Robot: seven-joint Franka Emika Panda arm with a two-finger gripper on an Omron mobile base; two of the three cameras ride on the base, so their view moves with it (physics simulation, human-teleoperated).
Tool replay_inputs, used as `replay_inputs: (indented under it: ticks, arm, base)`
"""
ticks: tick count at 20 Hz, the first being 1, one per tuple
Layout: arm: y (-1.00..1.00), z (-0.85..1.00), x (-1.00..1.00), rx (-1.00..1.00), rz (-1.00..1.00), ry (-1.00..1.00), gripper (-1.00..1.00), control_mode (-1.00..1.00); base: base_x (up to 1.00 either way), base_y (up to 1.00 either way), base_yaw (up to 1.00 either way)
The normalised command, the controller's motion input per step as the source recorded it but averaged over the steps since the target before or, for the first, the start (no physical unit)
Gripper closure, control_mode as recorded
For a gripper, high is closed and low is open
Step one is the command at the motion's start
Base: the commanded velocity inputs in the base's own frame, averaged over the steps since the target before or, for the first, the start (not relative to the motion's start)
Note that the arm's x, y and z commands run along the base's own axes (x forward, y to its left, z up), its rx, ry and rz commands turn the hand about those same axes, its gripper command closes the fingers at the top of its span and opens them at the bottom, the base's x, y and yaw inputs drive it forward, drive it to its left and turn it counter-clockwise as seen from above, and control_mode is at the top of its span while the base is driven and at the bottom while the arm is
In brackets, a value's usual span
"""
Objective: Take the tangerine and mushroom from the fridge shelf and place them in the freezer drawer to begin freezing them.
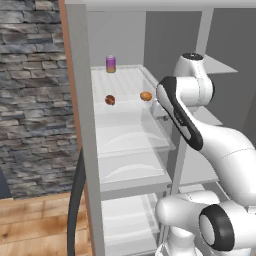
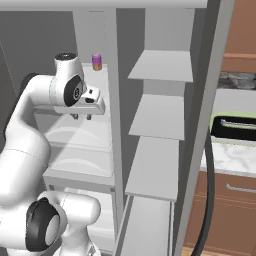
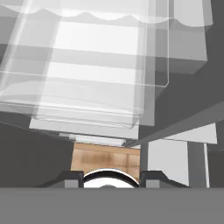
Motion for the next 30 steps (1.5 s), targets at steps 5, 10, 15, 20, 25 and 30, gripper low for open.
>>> replay_inputs:
  ticks: [5,10,15,20,25,30]
  arm:
    - [0.27,0.01,-0.02,0.0,0.0,-0.1,-1.0,-1.0]
    - [0.57,0.22,0.07,0.0,-0.09,-0.25,-1.0,-1.0]
    - [0.34,0.38,0.26,0.0,-0.14,-0.19,-1.0,-1.0]
    - [0.01,0.44,0.34,0.0,-0.1,-0.08,-1.0,-1.0]
    - [0.0,0.39,0.27,0.02,-0.06,0.0,-1.0,-1.0]
    - [0.0,0.02,0.23,0.0,0.0,0.0,-1.0,-1.0]
  base:
    - [0.0,0.0,0.0]
    - [0.0,0.0,0.0]
    - [0.0,0.0,0.0]
    - [0.0,0.0,0.0]
    - [0.0,0.0,0.0]
    - [0.0,0.0,0.0]
